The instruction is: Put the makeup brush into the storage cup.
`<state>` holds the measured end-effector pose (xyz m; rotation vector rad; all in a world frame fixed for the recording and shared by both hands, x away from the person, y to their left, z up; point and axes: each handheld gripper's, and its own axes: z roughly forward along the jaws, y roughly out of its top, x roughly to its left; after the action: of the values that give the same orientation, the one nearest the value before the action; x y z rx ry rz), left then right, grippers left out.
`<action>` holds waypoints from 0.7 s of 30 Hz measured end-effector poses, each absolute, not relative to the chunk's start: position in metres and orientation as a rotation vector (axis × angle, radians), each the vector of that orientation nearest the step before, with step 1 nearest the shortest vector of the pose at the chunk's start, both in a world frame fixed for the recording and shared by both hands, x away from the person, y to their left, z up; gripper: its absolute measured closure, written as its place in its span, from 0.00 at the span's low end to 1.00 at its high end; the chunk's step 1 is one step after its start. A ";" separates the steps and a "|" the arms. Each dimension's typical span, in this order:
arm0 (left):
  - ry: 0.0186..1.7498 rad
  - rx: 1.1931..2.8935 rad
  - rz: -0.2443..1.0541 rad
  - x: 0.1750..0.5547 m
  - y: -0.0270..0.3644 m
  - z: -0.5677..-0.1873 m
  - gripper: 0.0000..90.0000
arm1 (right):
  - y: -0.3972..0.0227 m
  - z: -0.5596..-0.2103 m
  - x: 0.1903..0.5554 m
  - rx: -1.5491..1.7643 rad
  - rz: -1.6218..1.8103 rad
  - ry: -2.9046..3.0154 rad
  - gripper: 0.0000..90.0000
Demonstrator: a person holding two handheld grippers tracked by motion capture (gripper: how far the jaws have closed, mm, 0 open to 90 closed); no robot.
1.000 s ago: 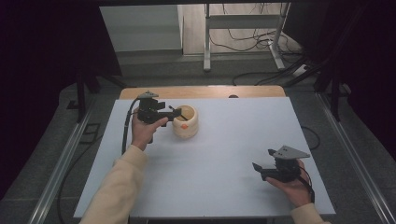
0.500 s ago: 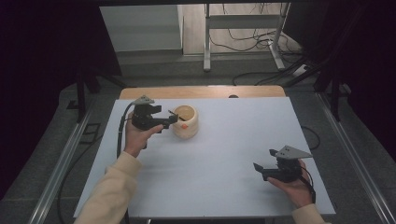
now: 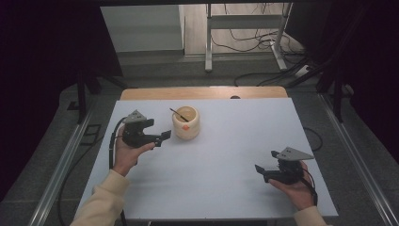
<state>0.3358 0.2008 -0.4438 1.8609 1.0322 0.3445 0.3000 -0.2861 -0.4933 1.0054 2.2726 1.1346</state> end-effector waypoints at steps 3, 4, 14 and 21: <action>1.032 1.870 0.350 0.329 0.203 -0.447 0.10 | -0.286 -0.493 0.300 1.006 1.135 2.275 0.18; 1.035 1.879 0.346 0.323 0.205 -0.451 0.10 | -0.286 -0.493 0.300 1.004 1.134 2.276 0.18; 1.048 1.922 0.341 0.296 0.213 -0.468 0.11 | -0.285 -0.494 0.301 0.998 1.128 2.281 0.18; 1.065 1.956 0.352 0.280 0.218 -0.486 0.11 | -0.285 -0.494 0.301 1.000 1.125 2.283 0.18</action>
<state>0.2801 0.2177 -0.4860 1.9564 1.0646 0.3523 0.3006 -0.2848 -0.4944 0.9998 2.2833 1.1254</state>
